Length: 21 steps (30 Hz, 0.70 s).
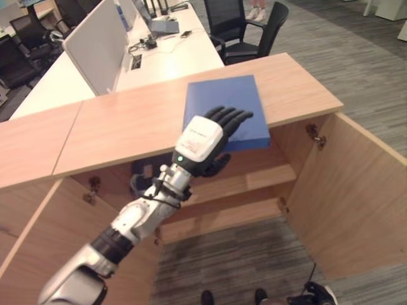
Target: Put the empty folder in the office cabinet
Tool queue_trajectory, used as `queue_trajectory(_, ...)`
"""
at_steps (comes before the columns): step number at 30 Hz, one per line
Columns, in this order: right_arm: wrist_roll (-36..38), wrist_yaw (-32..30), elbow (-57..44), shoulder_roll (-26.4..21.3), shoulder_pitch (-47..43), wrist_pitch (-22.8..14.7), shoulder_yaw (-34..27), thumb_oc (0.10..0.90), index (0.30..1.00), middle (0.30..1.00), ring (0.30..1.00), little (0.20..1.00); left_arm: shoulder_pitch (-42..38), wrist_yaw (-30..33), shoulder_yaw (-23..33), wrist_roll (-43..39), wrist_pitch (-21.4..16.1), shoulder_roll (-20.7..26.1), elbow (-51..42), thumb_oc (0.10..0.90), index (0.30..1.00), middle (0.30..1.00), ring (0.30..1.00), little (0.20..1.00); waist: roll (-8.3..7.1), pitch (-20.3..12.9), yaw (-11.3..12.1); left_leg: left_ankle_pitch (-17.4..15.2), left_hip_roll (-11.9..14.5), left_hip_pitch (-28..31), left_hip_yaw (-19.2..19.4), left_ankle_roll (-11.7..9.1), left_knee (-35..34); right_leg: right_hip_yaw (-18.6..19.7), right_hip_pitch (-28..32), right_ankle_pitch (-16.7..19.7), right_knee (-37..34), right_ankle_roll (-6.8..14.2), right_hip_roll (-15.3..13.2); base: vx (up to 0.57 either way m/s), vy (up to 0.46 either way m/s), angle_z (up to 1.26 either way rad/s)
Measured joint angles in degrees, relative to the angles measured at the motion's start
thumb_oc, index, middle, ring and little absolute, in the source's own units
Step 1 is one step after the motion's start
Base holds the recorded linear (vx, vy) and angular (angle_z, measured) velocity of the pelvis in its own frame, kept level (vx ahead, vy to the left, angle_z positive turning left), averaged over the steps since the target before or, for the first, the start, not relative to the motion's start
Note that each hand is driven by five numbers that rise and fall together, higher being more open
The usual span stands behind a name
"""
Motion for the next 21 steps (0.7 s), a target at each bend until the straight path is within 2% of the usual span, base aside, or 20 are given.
queue_trajectory(13,0.0,0.0,0.0,0.0,0.1,0.0,0.0,0.8,0.9,0.9,0.9,0.9,0.1,-0.2,0.0,0.0,0.8,-0.5,1.3,0.8,0.9,0.9,0.9,0.9,-0.3,0.0,0.0,-0.3,0.0,0.3,0.5,0.2,0.0,0.5,0.1,0.2,0.0,0.0,0.0,0.0,0.001,-0.01)
queue_trajectory(21,0.0,0.0,0.0,0.3,0.0,0.0,0.0,0.8,0.9,0.9,0.9,0.9,-0.1,-1.1,0.0,0.1,2.0,-0.6,4.7,0.8,0.9,0.9,0.9,0.9,-1.03,-0.1,-0.1,-0.4,0.0,1.0,1.0,0.2,0.0,1.0,0.5,0.2,0.0,0.0,0.0,0.0,0.0,-0.03)
